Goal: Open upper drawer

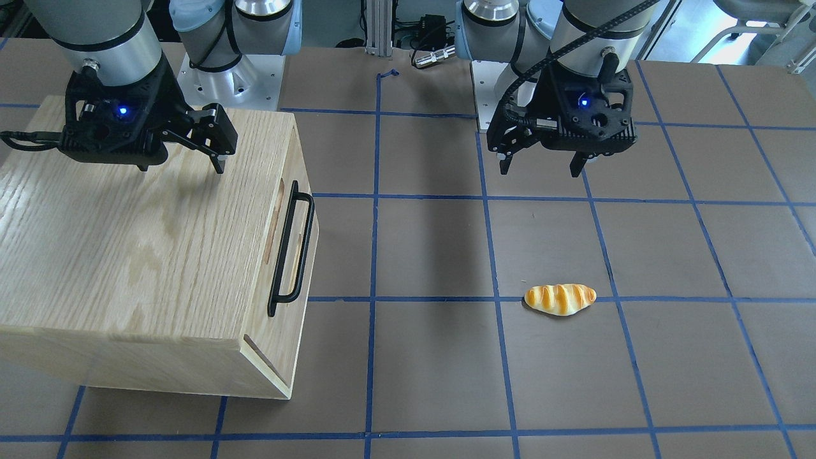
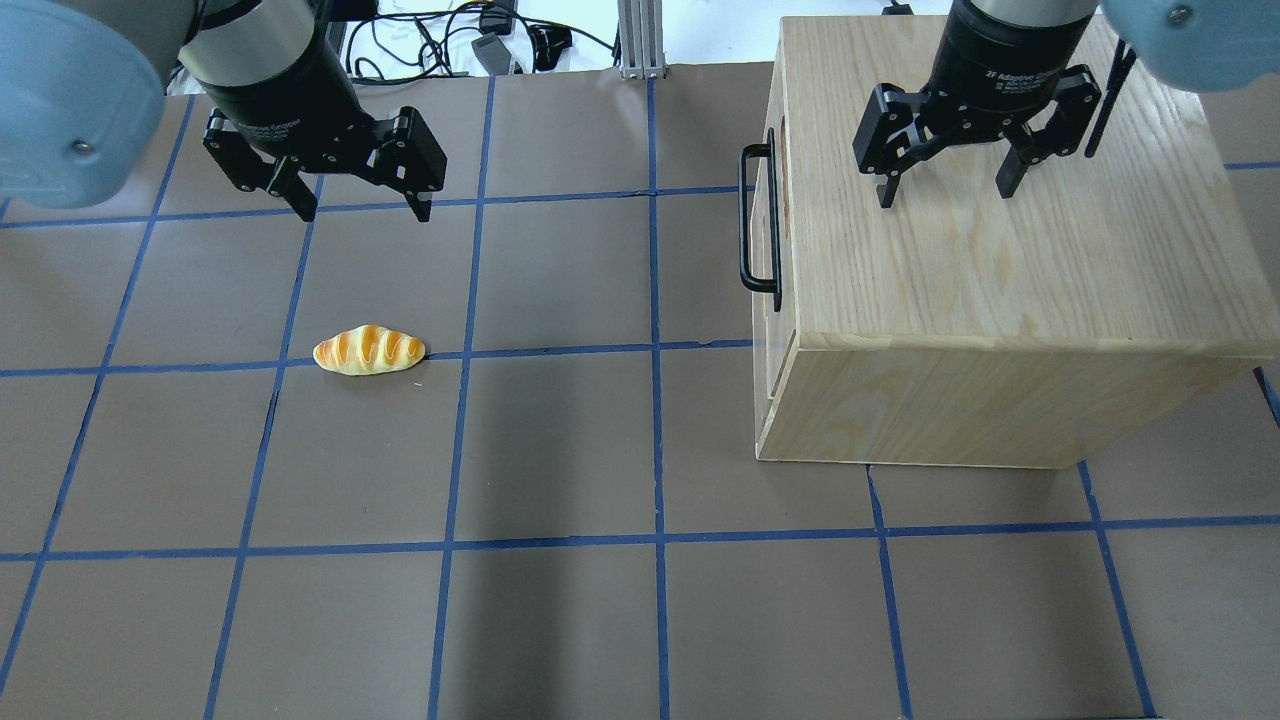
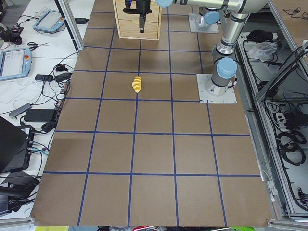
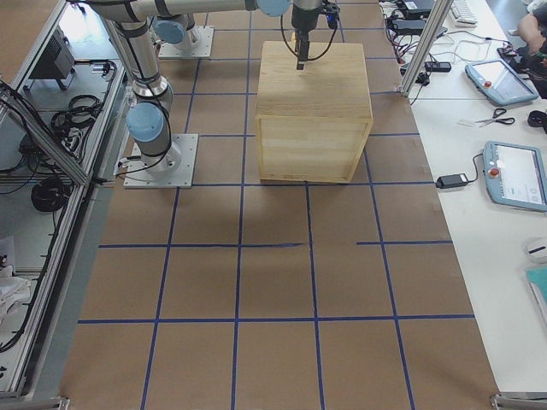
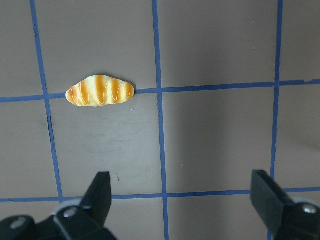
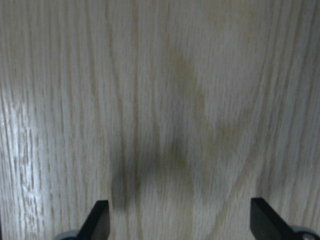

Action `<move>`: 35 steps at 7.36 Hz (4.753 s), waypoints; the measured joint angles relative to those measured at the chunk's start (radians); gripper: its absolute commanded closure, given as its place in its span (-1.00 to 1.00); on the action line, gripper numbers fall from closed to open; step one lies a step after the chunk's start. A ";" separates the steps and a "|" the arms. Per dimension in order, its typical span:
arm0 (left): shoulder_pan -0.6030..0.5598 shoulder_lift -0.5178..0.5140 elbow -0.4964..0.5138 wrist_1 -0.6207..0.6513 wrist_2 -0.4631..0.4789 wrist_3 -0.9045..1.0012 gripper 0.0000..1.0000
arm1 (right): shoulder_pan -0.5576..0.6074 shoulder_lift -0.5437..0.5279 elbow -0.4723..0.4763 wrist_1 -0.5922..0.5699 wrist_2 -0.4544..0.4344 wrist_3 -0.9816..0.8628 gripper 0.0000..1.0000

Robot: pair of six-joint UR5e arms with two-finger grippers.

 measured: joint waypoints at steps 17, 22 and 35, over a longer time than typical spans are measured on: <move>0.005 -0.152 0.000 0.266 -0.289 -0.154 -1.00 | 0.000 0.000 0.000 0.000 0.000 0.000 -1.00; -0.130 -0.287 0.006 0.517 -0.465 -0.362 -1.00 | 0.000 0.000 0.000 0.000 0.000 0.000 -1.00; -0.239 -0.373 -0.010 0.609 -0.449 -0.307 -1.00 | 0.000 0.000 0.000 0.000 0.000 0.000 -1.00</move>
